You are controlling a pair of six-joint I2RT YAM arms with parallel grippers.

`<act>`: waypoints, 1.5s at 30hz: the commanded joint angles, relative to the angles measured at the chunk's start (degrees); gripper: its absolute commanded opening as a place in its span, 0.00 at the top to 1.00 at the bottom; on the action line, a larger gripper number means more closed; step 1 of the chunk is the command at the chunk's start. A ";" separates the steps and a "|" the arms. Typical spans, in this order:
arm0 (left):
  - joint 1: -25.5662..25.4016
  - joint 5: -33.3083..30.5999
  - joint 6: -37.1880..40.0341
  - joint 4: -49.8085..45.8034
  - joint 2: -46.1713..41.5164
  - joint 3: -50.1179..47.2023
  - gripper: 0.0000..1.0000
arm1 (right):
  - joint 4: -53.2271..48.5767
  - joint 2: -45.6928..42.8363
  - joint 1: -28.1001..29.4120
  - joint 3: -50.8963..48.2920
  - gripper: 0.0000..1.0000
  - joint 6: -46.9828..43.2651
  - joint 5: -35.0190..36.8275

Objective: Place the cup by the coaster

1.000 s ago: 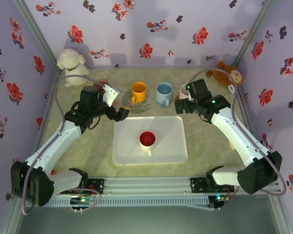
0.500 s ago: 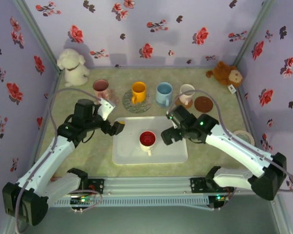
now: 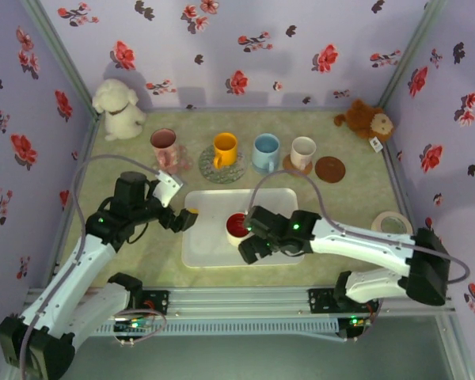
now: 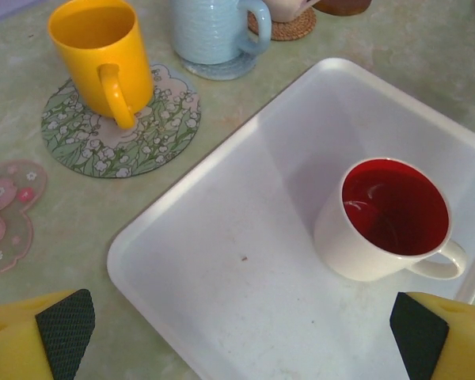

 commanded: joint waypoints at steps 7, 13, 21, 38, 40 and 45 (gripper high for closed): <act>-0.13 0.24 2.10 -0.78 -0.89 -1.39 0.01 | 4.57 8.96 2.06 1.82 0.11 8.72 1.26; -0.14 0.22 2.47 0.18 -0.70 -2.37 0.01 | 4.68 12.44 2.10 2.92 0.21 9.99 4.00; -0.01 0.25 2.11 0.33 -0.58 -2.57 0.01 | 6.67 13.52 1.04 1.42 0.40 9.26 3.75; 0.08 0.15 1.86 0.61 0.96 -2.88 0.01 | 8.73 19.66 -2.38 3.69 0.65 3.91 -2.35; 0.01 0.15 1.93 0.63 0.99 -3.04 0.01 | 8.90 19.70 -2.40 3.84 0.71 3.95 -1.97; 0.21 0.04 2.08 0.72 1.29 -3.00 0.01 | 7.34 19.67 -2.70 4.92 0.82 3.55 -0.93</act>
